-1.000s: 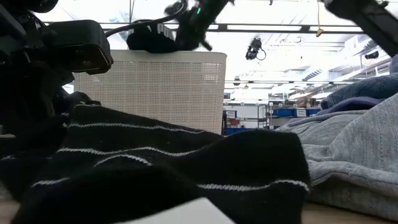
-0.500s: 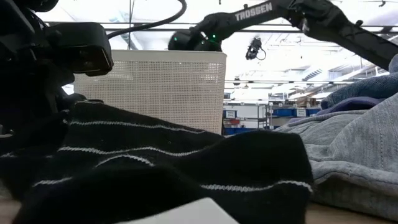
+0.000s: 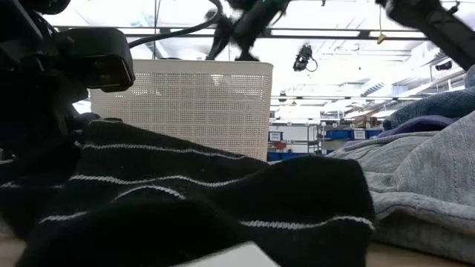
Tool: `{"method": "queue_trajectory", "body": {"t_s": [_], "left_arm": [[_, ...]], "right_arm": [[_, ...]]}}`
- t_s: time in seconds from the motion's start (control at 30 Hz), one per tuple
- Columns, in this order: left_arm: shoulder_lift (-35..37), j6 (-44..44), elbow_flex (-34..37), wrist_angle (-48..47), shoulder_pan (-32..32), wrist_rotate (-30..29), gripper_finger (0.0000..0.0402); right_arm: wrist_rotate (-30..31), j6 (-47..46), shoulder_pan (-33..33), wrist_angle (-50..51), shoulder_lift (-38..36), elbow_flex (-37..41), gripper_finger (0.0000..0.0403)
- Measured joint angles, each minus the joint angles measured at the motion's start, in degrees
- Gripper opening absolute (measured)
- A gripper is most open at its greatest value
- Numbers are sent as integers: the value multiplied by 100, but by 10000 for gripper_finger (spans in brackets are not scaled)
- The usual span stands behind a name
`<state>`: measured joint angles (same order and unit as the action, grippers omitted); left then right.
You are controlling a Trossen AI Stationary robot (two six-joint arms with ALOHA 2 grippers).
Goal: Sort clothes
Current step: Put the left black sock into the white laundry bin
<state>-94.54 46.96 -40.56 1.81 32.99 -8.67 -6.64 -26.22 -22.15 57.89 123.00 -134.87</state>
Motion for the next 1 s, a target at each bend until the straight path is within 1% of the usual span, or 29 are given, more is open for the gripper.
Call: {"method": "queue_trajectory", "body": {"t_s": [0.13, 0.2, 0.27, 0.3, 0.4, 0.5, 0.57, 0.63, 0.7, 0.77, 0.9, 1.0], "left_arm": [[0, -5, 0, -46, 2, -86, 92], [0, -7, 0, -64, 0, -108, 67], [0, -4, -2, -61, 0, -81, 25], [4, 15, -2, -61, 0, -61, 14], [16, 238, -2, -61, 0, 29, 5], [118, 544, -2, -126, -1, 177, 3], [272, 740, -10, -231, 0, 198, 2], [450, 854, -150, -634, 0, 193, 2], [609, 861, -390, -1227, 0, 145, 1], [722, 749, -695, -1857, 0, 25, 1], [782, 453, -1431, -3043, 0, -112, 1], [782, 420, -2048, -4028, -29, -258, 0]], "right_arm": [[72, 444, 92, -43, -894, -3, 257], [87, 565, 198, 16, -1398, -15, 256], [84, 634, 329, 79, -1871, -15, 256], [80, 642, 417, 138, -2097, -15, 256], [108, 645, 671, 366, -2776, -13, 255], [360, 647, 1037, 726, -3413, -20, 254], [778, 676, 1363, 1107, -3751, -20, 254], [1427, 689, 1750, 1587, -4015, -15, 254], [2121, 528, 2168, 2088, -4236, -1, 254], [2634, 200, 2567, 2506, -4435, 77, 254], [3278, -500, 3262, 3144, -4722, 440, 254], [3670, -852, 3675, 3199, -4896, 934, 254]]}}
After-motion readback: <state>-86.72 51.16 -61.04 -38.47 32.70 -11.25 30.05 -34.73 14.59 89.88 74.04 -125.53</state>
